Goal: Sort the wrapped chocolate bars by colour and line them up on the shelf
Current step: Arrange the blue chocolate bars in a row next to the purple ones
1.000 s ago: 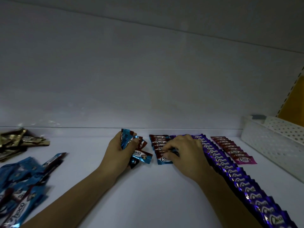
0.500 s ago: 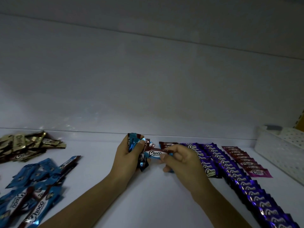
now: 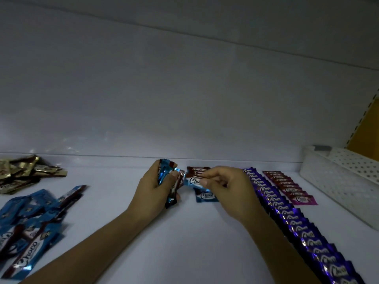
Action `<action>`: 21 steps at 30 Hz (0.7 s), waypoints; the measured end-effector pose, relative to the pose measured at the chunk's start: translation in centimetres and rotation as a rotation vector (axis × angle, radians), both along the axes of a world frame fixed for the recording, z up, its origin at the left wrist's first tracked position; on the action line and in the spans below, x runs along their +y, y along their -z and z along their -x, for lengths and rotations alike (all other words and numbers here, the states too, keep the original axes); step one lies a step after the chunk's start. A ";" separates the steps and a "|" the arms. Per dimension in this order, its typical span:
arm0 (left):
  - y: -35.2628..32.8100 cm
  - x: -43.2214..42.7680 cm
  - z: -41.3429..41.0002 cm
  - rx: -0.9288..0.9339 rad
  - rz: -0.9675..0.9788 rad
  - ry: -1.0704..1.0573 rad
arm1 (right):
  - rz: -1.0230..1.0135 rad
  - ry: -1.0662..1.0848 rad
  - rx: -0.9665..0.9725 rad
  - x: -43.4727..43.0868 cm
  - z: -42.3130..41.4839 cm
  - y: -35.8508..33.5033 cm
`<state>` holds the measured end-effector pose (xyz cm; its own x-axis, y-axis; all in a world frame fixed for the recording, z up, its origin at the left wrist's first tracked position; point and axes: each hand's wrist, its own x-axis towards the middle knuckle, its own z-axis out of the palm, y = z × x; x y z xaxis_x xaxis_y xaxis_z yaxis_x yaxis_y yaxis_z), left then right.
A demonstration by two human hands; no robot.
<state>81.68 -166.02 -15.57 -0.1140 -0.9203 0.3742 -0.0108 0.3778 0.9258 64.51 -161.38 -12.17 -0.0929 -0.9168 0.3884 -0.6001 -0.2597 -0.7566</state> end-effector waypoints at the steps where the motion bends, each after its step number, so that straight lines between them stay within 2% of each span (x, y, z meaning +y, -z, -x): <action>1: 0.0 0.0 0.0 0.005 -0.009 0.005 | -0.021 0.024 0.039 0.2 0.8 -0.2; 4: 0.0 0.1 0.1 0.017 -0.014 0.017 | -0.172 0.078 0.295 0.5 2.6 -0.1; 6: 0.0 0.0 0.1 0.006 0.001 0.007 | -0.174 0.117 0.475 0.5 2.9 0.3; 8: 0.0 0.0 0.1 -0.006 -0.004 0.007 | -0.140 0.147 0.567 0.3 2.7 0.4; 16: 0.1 0.0 -0.1 -0.098 0.079 0.021 | -0.050 0.174 0.669 -0.2 2.0 1.2; 21: -0.4 0.6 -0.1 -0.041 0.061 0.166 | -0.038 0.160 0.645 -0.2 1.9 1.4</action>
<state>81.77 -165.47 -15.12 -0.2789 -0.8631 0.4211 0.0193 0.4334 0.9010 62.58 -161.60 -13.59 0.0116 -0.9254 0.3789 -0.9646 -0.1101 -0.2395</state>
